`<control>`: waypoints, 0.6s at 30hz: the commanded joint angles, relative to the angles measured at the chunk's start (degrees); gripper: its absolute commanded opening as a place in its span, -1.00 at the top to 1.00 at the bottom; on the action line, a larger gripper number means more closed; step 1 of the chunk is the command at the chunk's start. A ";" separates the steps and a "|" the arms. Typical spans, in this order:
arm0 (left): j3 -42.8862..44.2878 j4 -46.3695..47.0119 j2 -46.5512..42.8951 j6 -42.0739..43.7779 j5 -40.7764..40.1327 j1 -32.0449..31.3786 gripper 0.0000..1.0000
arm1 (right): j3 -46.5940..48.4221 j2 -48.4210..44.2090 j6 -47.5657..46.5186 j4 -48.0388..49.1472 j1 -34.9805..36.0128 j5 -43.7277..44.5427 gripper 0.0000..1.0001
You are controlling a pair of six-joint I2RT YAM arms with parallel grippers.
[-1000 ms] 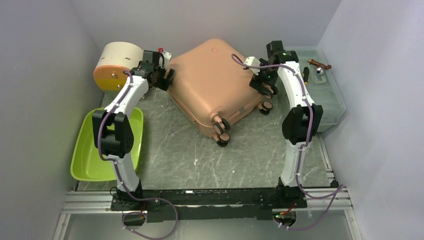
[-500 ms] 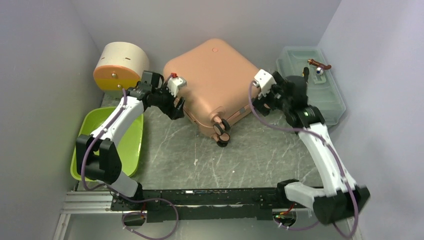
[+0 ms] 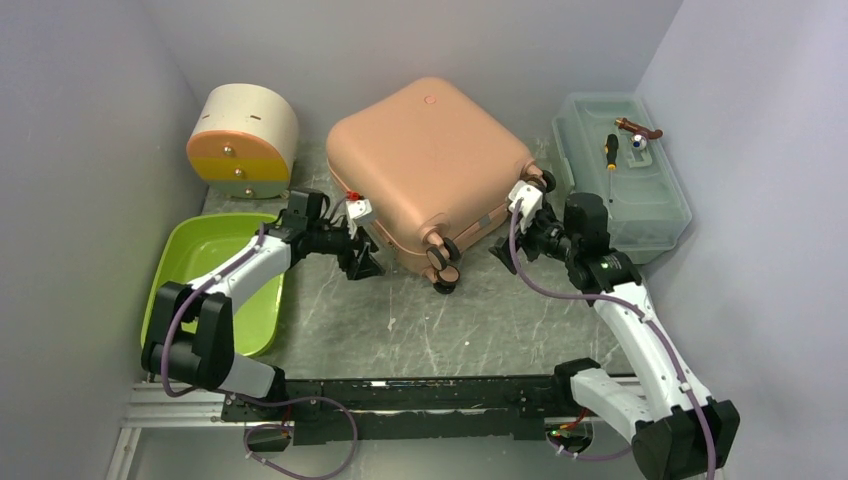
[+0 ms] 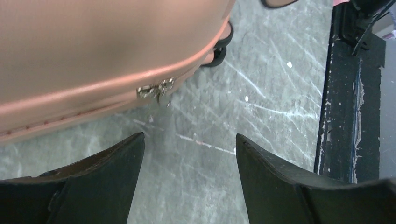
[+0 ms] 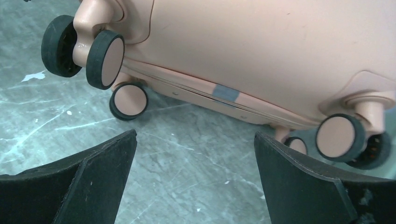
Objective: Open, take out, and arrange the luggage
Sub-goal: Rotate the luggage at the center of the board.
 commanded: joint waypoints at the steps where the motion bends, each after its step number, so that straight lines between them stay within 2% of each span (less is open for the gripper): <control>1: 0.49 8.49 0.73 0.90 6.68 -1.90 -0.52 | 0.15 1.92 1.49 3.35 -0.14 -5.85 -0.99; 5: 1.00 10.47 3.59 0.07 5.73 -4.01 -0.51 | -0.12 3.23 1.36 3.14 -0.27 -6.60 -0.99; 12: 4.82 9.38 9.14 0.19 5.55 -4.18 -0.49 | -0.90 2.90 0.93 2.88 -1.55 -9.55 -0.99; 18: 4.45 12.67 8.40 -1.75 6.81 -4.18 -0.51 | -1.16 2.90 0.43 2.56 -2.35 -10.81 -0.99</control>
